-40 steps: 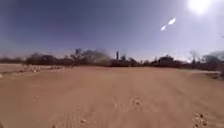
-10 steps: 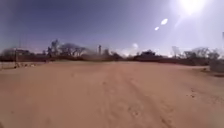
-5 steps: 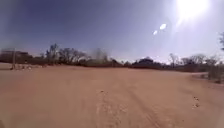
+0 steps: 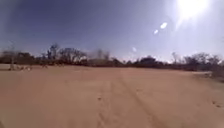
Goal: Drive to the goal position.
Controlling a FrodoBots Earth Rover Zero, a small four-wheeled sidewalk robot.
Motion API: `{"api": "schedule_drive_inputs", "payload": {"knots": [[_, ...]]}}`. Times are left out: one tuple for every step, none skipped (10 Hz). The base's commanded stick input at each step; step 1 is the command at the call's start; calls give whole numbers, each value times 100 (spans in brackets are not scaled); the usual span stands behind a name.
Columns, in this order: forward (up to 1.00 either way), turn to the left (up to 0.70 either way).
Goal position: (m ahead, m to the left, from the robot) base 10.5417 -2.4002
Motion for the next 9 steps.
{"api": "schedule_drive_inputs", "payload": {"knots": [[100, 0], [100, 0], [100, 0], [100, 0], [100, 0], [100, 0], [100, 0], [100, 0], [100, 0]]}}
